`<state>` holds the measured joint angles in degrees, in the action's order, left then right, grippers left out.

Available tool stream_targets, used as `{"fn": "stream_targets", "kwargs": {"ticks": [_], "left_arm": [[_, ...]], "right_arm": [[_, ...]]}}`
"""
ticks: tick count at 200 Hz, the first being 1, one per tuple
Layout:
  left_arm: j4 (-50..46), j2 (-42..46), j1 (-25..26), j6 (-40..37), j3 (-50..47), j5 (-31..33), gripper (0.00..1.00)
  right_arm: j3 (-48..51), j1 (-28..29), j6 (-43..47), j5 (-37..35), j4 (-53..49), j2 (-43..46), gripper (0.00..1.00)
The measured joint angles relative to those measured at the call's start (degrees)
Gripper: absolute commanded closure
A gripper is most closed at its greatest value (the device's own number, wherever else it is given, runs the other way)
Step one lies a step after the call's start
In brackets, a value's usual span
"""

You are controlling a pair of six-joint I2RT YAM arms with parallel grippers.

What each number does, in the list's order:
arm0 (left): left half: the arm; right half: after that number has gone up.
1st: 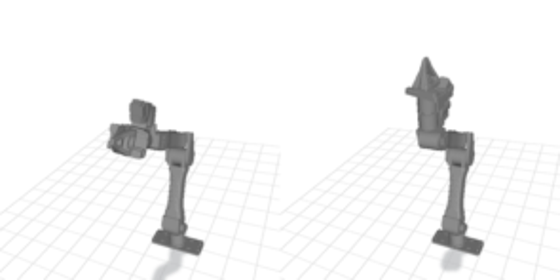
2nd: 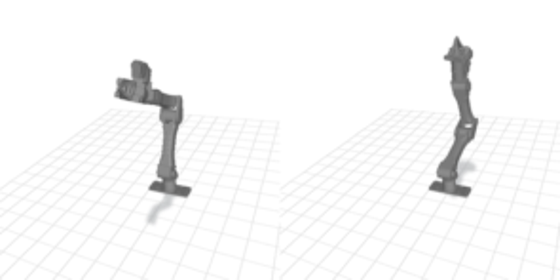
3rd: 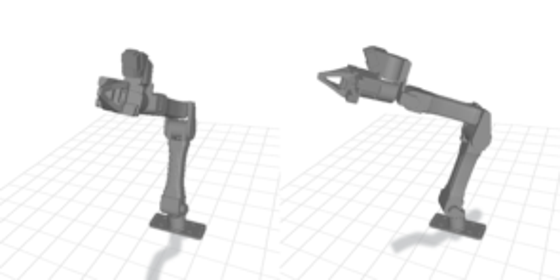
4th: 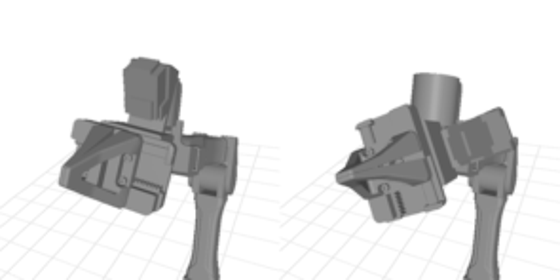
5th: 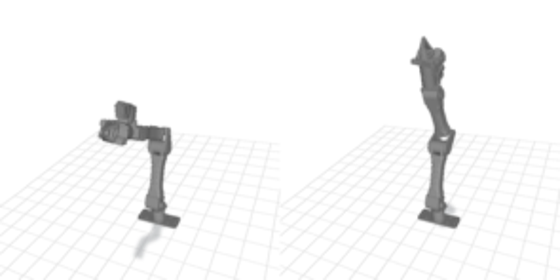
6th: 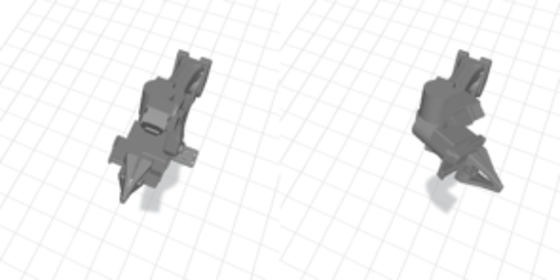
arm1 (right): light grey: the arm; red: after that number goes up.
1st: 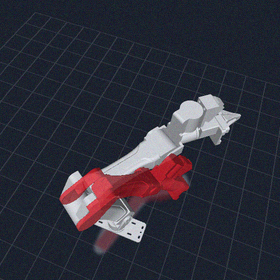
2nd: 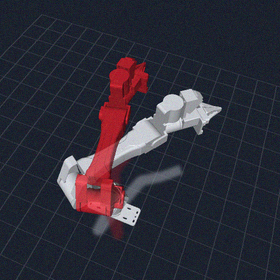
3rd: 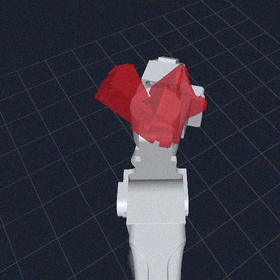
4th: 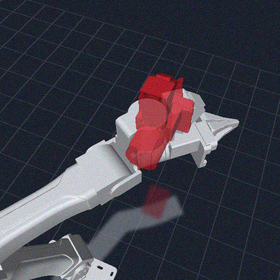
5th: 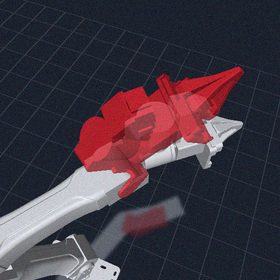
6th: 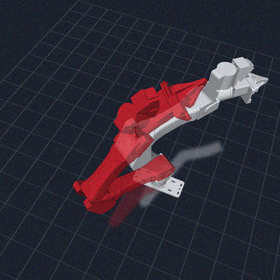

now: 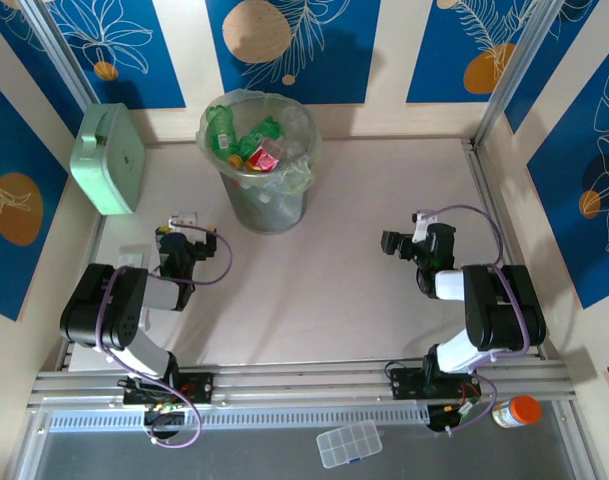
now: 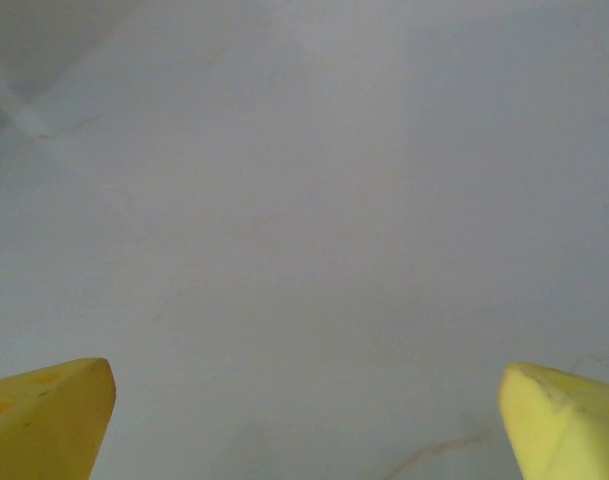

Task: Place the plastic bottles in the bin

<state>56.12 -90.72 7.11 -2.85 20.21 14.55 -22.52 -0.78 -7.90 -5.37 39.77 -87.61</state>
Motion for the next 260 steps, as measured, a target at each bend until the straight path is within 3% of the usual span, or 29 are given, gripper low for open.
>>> {"fn": "stream_targets", "kwargs": {"ticks": [73,113,154,260], "left_arm": [[0.48,0.00,0.15,-0.72,-0.17,-1.33,0.01],[1.07,0.00,0.13,-1.97,-0.72,-5.53,0.01],[-0.13,0.00,-1.05,0.52,-0.52,-1.92,0.01],[-0.22,0.00,-1.05,1.09,-0.52,-0.96,0.01]], "right_arm": [[-0.52,0.72,0.61,-0.52,4.66,-0.09,0.01],[-0.33,-0.22,3.41,7.82,6.56,-0.02,0.01],[-0.74,-0.42,2.34,5.46,5.68,-0.02,0.01],[-0.83,0.44,2.36,3.19,5.64,-0.02,0.01]]}}
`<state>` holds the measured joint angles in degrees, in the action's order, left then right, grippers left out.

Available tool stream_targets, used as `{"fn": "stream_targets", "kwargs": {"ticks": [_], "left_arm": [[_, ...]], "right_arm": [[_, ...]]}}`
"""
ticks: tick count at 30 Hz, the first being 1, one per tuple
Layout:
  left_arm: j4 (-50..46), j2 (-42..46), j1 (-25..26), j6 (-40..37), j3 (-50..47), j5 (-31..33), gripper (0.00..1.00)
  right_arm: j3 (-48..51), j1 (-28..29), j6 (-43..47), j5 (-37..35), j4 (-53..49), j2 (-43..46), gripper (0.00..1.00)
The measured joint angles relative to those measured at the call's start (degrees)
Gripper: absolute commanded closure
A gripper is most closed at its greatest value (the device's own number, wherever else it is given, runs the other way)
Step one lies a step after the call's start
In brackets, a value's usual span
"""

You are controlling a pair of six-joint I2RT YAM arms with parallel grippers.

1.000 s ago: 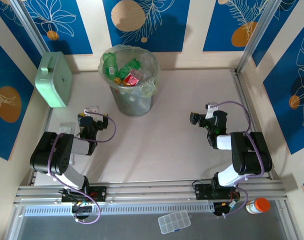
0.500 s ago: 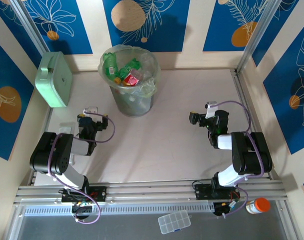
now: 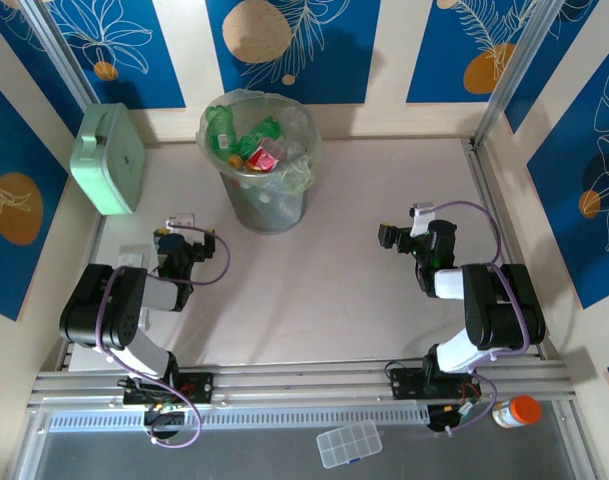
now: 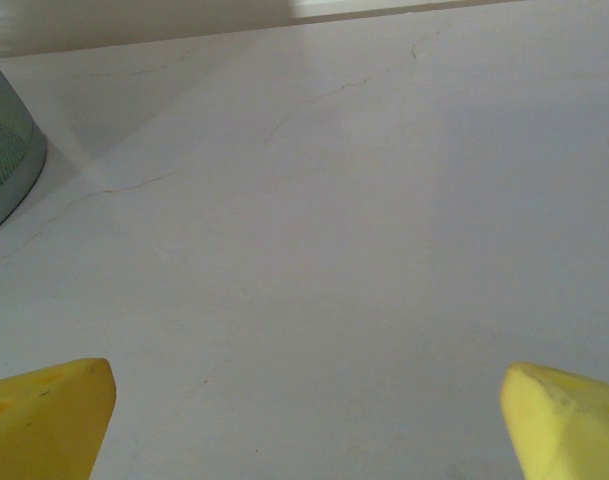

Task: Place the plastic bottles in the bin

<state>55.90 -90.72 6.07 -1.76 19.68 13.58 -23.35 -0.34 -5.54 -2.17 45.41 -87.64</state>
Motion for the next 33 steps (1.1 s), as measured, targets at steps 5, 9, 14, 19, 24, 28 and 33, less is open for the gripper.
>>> {"fn": "stream_targets", "kwargs": {"ticks": [5,9,14,19,24,28,33], "left_arm": [[0.07,0.00,0.00,0.00,0.00,0.00,0.01],[0.15,0.00,0.00,-0.02,0.00,-0.02,0.01],[-0.07,0.00,0.00,-0.07,0.00,-0.79,0.01],[-0.33,0.00,0.00,-0.07,0.00,-1.33,0.01],[-0.46,0.00,0.00,-0.07,0.00,-1.40,0.01],[-0.48,0.00,0.00,-0.07,0.00,-1.53,0.01],[-0.90,0.00,0.00,-0.07,0.42,-1.57,0.01]], "right_arm": [[0.00,0.00,0.00,0.00,0.00,0.00,0.01],[0.00,0.00,0.00,0.00,0.00,0.00,0.01],[0.00,0.00,0.00,0.02,0.00,0.00,0.01],[0.00,0.00,0.00,0.02,0.00,0.00,0.01],[0.00,0.00,0.00,0.02,0.00,0.00,0.01],[0.00,0.00,0.00,0.02,0.00,0.00,0.01],[0.00,0.00,0.00,0.02,0.00,0.00,0.01]]}}
